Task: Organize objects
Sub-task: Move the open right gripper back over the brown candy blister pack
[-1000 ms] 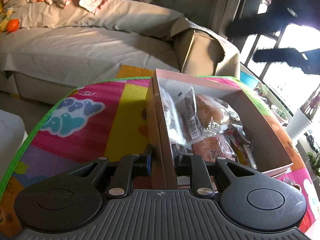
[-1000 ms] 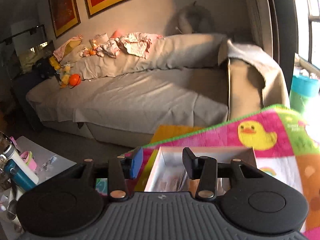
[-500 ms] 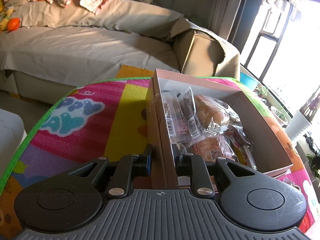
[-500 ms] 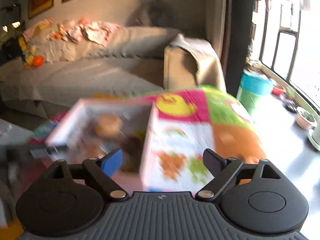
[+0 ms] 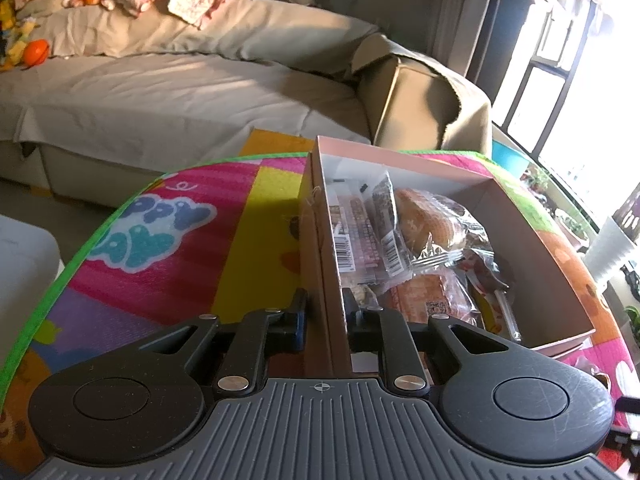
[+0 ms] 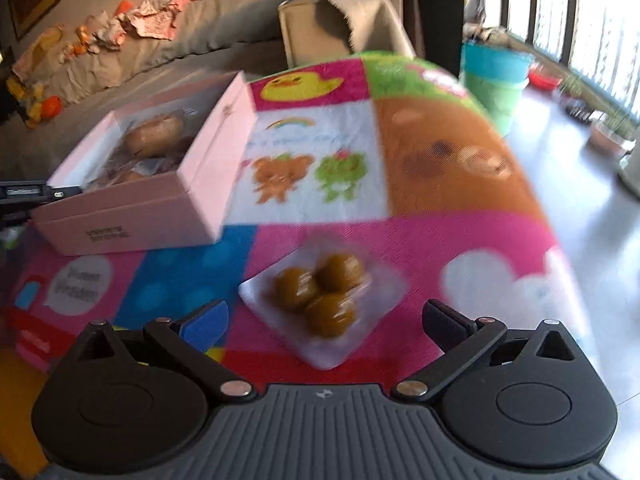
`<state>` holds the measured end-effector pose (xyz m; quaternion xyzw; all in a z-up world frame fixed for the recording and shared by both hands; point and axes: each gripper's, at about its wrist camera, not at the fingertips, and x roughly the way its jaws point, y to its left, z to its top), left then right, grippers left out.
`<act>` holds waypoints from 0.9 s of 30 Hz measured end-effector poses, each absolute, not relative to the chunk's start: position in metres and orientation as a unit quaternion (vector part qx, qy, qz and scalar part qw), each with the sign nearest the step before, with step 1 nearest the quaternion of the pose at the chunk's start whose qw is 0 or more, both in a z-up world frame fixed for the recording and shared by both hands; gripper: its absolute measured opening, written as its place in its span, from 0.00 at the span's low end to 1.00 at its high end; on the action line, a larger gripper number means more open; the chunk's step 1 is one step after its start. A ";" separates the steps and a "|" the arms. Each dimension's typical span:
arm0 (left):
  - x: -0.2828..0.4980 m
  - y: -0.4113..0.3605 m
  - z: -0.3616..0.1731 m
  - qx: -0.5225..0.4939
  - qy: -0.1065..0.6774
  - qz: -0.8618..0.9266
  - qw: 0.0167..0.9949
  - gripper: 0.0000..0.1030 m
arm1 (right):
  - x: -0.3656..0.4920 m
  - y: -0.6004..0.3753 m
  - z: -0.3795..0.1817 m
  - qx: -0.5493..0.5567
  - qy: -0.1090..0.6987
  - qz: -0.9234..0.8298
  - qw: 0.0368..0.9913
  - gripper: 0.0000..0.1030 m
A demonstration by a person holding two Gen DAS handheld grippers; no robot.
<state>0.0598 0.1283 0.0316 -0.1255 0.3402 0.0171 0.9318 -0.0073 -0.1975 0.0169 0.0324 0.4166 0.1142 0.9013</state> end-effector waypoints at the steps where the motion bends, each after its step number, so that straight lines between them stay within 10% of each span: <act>1: 0.059 0.128 0.032 -0.125 0.340 0.018 0.932 0.18 | -0.011 -0.193 0.016 0.032 0.414 0.127 0.901 1.00; 21: 0.059 0.128 0.031 -0.124 0.340 0.018 0.932 0.19 | 0.021 -0.179 0.012 -0.038 0.398 0.155 0.903 1.00; 27: 0.059 0.128 0.031 -0.125 0.340 0.018 0.932 0.19 | 0.000 -0.166 0.021 -0.061 0.399 0.152 0.902 0.73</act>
